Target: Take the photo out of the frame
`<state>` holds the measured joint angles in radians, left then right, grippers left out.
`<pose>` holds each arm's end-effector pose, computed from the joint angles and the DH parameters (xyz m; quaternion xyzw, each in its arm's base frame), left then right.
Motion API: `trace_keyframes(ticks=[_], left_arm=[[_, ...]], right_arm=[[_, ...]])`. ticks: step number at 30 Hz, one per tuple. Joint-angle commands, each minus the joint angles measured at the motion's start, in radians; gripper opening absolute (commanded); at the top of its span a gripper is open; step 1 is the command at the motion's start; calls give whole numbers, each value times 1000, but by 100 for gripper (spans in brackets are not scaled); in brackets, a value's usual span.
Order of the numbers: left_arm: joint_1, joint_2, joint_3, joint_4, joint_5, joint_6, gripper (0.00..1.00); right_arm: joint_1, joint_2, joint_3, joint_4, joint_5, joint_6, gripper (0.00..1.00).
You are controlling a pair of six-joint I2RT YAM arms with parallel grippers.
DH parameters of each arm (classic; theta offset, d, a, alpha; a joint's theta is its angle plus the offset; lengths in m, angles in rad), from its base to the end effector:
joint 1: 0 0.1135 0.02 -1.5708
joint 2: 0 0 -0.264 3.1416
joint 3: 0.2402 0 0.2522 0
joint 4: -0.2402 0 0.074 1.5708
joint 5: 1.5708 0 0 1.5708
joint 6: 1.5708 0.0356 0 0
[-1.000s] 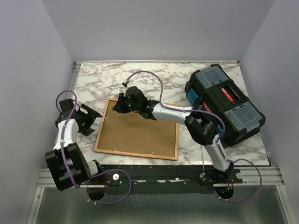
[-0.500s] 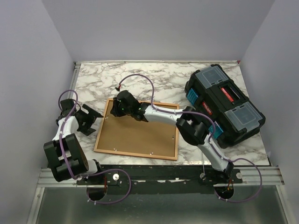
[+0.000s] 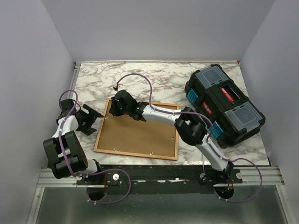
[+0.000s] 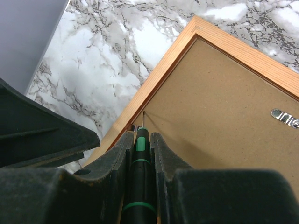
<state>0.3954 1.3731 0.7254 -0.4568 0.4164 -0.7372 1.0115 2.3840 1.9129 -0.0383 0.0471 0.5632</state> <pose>0.2340 0.0821 0.1772 -0.4704 0.8290 -0.2366 0.1886 0.2948 0.4678 0.1838 -0.1800 0.8433 0.3442 0.3715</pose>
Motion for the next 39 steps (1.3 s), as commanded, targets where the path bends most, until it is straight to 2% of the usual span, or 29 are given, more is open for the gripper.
trace_keyframes(ticks=[1,31,34,39], left_arm=[[13,20,4,22,38,-2,88],[20,51,-14,46,61,-20,87],[20,56,-15,49,69,-22,87],[20,60,-19,61,77,-23,86]], right_arm=[[29,18,-11,-35,-18,-35,1],[63,-69,-177,29,-123,-111,1],[64,-94,-209,78,-127,-106,1],[62,-113,-194,71,-141,-95,1]])
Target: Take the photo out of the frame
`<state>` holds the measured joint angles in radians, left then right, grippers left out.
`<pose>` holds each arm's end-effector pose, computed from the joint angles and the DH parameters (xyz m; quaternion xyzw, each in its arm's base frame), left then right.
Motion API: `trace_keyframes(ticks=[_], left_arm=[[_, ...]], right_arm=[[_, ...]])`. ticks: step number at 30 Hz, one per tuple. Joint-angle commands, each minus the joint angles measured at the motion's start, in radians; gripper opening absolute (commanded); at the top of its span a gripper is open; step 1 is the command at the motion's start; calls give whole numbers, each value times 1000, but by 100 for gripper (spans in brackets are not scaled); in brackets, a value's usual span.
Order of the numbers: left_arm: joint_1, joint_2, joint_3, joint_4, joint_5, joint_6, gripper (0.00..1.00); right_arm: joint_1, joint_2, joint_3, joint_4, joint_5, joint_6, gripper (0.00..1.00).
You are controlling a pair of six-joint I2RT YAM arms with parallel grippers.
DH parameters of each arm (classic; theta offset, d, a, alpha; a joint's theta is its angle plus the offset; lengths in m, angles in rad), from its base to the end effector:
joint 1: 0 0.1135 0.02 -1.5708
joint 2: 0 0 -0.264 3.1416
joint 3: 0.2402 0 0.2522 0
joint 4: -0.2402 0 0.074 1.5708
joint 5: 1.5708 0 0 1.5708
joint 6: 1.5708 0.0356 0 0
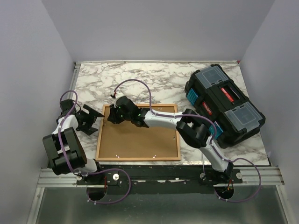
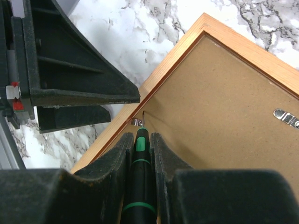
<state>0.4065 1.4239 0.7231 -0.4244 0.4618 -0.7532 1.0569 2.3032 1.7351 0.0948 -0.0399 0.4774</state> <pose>0.2386 0.0854 0.1670 -0.4779 0.8219 -0.2570 0.1734 0.2607 0.4647 0.1786 -0.2537 0.8145 0.3742 0.3636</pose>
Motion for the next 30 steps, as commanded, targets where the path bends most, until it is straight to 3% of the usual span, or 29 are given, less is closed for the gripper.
trace_keyframes(ticks=[1,15,30], left_arm=[[8,10,-19,30,32,-8,85],[8,35,-21,53,52,-25,75],[8,29,-19,48,45,-19,74]], right_arm=[[18,-33,-13,-63,-63,-1,1],[20,-13,-23,-70,-137,-25,1],[20,-65,-28,-208,3,-57,1]])
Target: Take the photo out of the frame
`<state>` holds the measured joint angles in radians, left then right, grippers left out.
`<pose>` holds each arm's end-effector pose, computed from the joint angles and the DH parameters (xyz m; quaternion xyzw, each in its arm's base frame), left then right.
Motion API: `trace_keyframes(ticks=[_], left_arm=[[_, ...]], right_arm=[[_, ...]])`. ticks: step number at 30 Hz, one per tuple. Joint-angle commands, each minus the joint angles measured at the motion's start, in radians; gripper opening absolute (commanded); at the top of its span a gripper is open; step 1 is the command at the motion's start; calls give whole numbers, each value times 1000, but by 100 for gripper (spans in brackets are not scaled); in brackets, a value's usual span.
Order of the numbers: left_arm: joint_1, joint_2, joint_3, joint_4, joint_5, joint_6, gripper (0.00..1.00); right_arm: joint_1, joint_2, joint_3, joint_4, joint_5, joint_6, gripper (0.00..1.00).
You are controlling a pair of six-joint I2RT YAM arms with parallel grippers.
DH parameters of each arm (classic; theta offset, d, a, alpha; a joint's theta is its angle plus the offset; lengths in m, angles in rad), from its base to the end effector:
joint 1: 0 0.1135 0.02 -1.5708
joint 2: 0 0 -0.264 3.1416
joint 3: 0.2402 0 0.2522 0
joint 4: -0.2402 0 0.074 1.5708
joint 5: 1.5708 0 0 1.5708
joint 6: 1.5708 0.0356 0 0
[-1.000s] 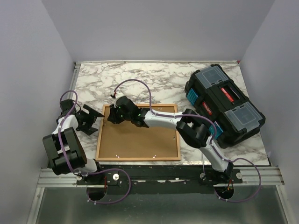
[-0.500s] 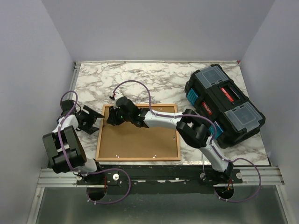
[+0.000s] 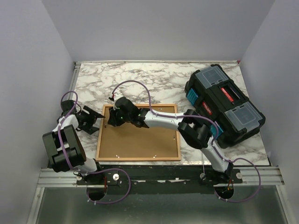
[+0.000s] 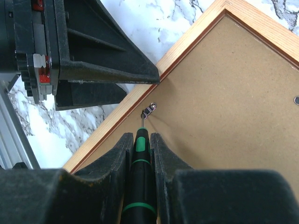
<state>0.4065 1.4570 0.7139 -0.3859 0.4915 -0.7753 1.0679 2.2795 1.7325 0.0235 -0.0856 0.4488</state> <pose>0.2418 0.0858 0.1590 -0.4830 0.8156 -0.2723 0.1654 0.2514 0.4633 0.1830 -0.2839 0.8176 0.3705 0.3372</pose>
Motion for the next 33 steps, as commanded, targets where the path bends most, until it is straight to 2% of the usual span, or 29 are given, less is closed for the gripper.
trace_keyframes(ticks=[1,5,9,13,15,17,21,23,25,30,33], left_arm=[[9,-7,-9,8,13,3,74],[9,-25,-2,-9,-8,11,75],[-3,-97,16,-54,-76,49,79],[-64,-254,27,-142,-193,84,81],[-137,-353,2,-189,-240,56,81],[-257,-459,-34,-230,-298,-4,81],[-601,-660,-102,-324,-478,-239,84],[-742,-741,-138,-370,-539,-369,96],[-890,-786,-155,-410,-577,-477,98],[-1259,-712,-123,-463,-594,-719,98],[-1368,-587,-67,-525,-564,-829,98]], right_arm=[[9,-50,-31,-128,29,-24,1],[9,-86,-44,-92,-39,2,1],[10,-201,-121,-51,-57,25,1],[8,-388,-267,-91,60,-11,1],[9,-490,-350,-133,172,-46,1],[2,-596,-442,-182,288,-60,1],[-42,-831,-598,-288,437,-35,1],[-60,-941,-648,-351,503,-27,1],[-67,-1044,-685,-414,565,-18,1],[-73,-1244,-775,-476,652,-18,1],[-73,-1283,-791,-501,666,-6,1]])
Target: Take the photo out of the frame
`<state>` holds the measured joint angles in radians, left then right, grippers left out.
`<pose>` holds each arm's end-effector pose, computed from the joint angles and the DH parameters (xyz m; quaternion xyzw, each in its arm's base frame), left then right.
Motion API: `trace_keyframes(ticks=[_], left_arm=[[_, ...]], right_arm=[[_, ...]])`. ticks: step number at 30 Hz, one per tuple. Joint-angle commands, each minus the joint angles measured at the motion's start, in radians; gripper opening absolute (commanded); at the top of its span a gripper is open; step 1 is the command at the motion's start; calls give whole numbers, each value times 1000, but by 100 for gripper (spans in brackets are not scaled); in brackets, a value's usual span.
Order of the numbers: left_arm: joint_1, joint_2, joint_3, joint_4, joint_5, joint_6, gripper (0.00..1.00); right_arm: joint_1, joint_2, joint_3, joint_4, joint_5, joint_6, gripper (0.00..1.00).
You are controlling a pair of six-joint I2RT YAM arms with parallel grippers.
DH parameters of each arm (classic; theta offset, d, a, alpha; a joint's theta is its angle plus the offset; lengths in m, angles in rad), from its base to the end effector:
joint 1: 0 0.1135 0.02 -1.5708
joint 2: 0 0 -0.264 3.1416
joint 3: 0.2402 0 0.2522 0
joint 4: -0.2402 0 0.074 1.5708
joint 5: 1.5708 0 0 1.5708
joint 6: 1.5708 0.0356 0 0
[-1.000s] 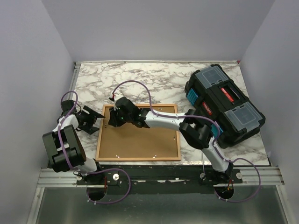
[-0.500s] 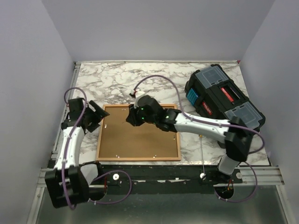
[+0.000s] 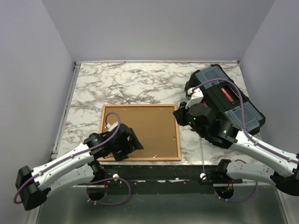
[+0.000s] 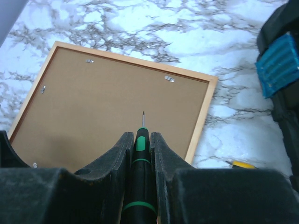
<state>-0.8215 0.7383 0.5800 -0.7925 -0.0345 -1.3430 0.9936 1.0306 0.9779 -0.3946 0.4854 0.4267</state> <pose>0.0961 -0.1015 0.2226 -0.2506 0.9187 -0.2616 0.1577 0.1379 0.1813 0.3413 -0.1068 0.8245 0.1829 0.5247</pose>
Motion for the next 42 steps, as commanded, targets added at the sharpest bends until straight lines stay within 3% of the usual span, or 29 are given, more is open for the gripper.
trace_keyframes(ticks=[1,7,12,19,27,32,42], left_arm=[[-157,166,84,-135,-7,-289,98],[-214,266,78,-85,58,-436,89],[-198,266,-59,90,158,-600,72],[-162,215,-170,159,102,-720,73],[-128,165,-246,170,74,-753,78],[-104,154,-242,139,48,-753,59],[-75,200,-174,75,2,-675,36]], right_arm=[[1,-41,-40,-88,94,23,1],[0,-59,-65,-75,45,56,1],[0,-83,-67,-89,44,56,1],[0,-85,-69,-102,42,51,1],[-1,-61,-68,-81,24,56,1],[0,-41,-64,-72,10,55,1],[0,-41,-58,-71,4,55,1]])
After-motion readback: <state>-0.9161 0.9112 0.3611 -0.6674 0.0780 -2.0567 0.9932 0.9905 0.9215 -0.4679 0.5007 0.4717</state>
